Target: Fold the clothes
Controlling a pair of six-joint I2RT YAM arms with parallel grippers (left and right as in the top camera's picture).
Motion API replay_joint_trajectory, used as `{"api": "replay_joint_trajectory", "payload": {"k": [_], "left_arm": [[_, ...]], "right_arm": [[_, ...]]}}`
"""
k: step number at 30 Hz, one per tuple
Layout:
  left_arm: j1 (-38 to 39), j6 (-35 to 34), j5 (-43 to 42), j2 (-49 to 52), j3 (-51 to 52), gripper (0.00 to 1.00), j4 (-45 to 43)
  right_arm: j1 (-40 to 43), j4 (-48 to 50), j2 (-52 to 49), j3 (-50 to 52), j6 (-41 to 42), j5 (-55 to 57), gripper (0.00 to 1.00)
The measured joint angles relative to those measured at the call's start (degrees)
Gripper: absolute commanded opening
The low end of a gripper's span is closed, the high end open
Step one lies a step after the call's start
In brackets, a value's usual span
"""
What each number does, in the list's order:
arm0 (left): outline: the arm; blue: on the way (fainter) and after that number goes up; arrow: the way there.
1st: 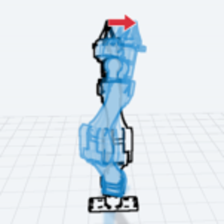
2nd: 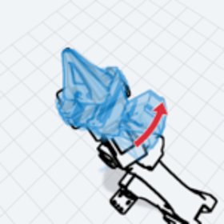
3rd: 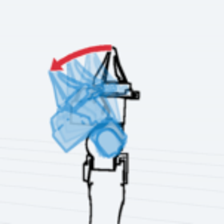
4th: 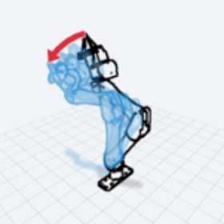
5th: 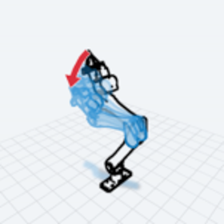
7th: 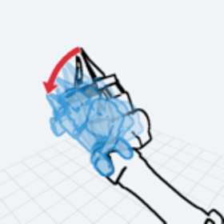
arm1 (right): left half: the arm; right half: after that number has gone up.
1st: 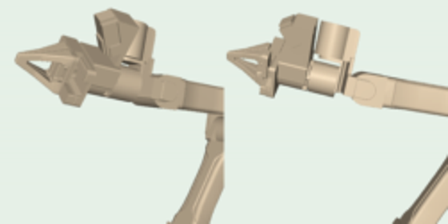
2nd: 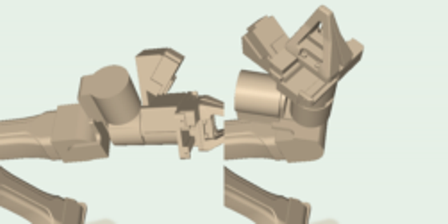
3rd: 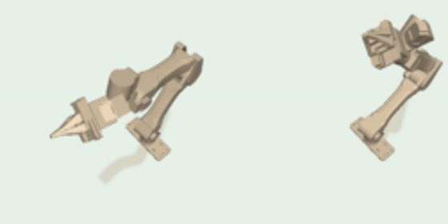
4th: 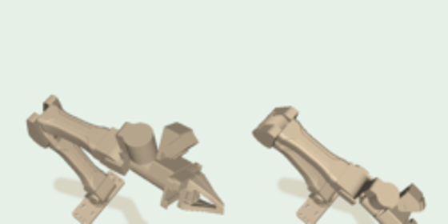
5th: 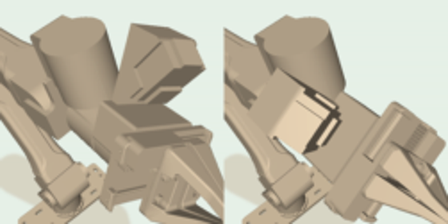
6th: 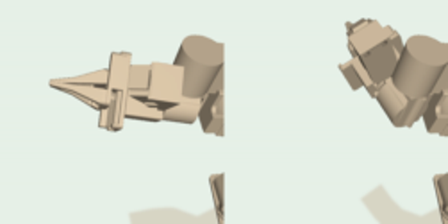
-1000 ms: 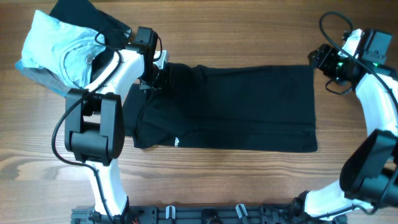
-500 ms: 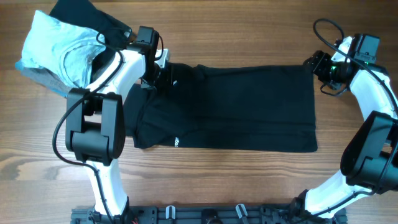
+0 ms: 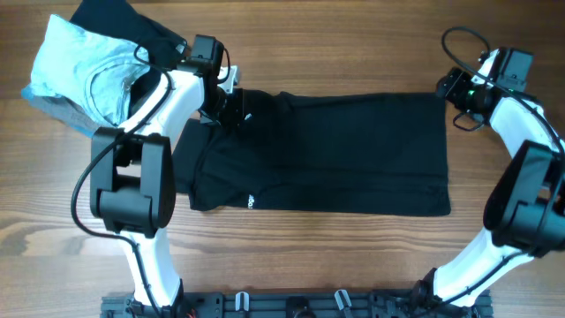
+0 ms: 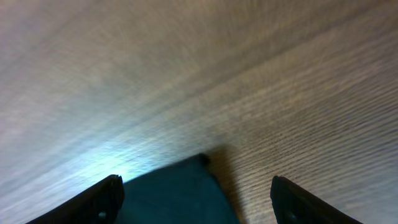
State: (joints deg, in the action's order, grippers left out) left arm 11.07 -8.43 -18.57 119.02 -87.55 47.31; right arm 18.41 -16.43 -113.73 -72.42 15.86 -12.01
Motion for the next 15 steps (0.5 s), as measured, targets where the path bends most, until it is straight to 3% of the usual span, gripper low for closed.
{"api": "replay_joint_trajectory", "payload": {"k": [2, 5, 8, 11, 15], "left_arm": [[-0.2, -0.1, -0.2, -1.4, 0.0, 0.04, -0.1], [-0.4, -0.4, -0.4, -3.2, 0.0, 0.04, -0.4], [-0.7, -0.5, -0.5, -3.8, -0.1, 0.04, -0.5], [-0.9, -0.7, -0.7, -3.8, -0.1, 0.04, -0.5], [-1.0, -0.7, -0.7, -3.8, -0.1, 0.04, -0.5]], "right_arm": [[0.0, 0.0, -2.5, 0.0, 0.1, 0.1, 0.79], [0.0, 1.0, -3.6, -0.9, 0.4, -0.2, 0.67], [0.0, 1.5, -4.3, -1.1, 0.2, -0.7, 0.66], [0.0, 2.5, -4.6, -1.1, 0.3, -1.7, 0.5], [0.0, 2.8, -5.2, -1.1, -0.2, -4.2, 0.12]]}}
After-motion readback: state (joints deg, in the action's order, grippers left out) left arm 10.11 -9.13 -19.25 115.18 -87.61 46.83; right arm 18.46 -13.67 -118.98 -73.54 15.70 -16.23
